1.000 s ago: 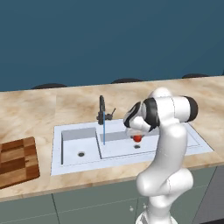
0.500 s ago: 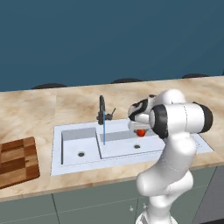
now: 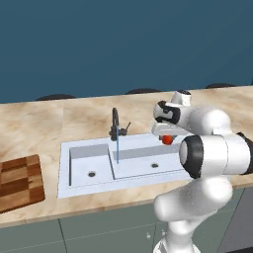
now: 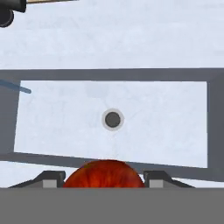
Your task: Pick the apple from the sink and place it on the cutting board to airdry. Then turn off the sink faucet.
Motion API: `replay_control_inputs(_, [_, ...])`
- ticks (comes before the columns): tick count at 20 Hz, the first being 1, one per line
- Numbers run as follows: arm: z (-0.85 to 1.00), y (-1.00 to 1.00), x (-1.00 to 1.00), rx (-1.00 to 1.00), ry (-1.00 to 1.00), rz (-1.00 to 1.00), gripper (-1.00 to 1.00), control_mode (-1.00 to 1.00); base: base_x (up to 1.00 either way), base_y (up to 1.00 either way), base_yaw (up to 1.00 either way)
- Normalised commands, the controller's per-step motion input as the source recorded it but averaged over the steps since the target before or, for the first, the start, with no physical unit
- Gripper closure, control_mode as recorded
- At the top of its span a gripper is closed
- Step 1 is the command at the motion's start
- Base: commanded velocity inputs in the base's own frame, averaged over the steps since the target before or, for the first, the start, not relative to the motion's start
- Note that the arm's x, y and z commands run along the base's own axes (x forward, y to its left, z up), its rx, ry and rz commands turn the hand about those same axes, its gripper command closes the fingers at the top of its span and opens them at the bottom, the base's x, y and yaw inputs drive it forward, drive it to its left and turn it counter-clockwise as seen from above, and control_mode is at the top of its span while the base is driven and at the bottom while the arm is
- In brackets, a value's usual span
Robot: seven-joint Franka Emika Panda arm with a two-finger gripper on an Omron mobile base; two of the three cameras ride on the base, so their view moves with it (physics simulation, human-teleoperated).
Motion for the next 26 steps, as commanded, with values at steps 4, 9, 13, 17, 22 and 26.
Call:
replay_control_inputs(4, [0.83,-0.1,-0.53,0.01,0.07,0.0,1.0,-1.0,0.0,0.0,0.0])
replay_control_inputs(9, [0.67,-0.01,-0.64,0.0,0.02,0.0,1.0,-1.0,0.0,0.0,0.0])
replay_control_inputs(13, [0.42,0.03,-0.71,0.0,-0.01,0.0,1.0,-1.0,0.0,0.0,0.0])
replay_control_inputs(17, [0.18,0.19,-0.72,-0.01,-0.03,0.0,1.0,-1.0,0.0,0.0,0.0])
replay_control_inputs(22, [0.0,0.33,-0.62,-0.03,-0.06,0.0,1.0,-1.0,0.0,0.0,0.0])
replay_control_inputs(26, [0.16,0.33,-0.45,0.0,0.0,0.01,1.0,-1.0,0.0,0.0,0.0])
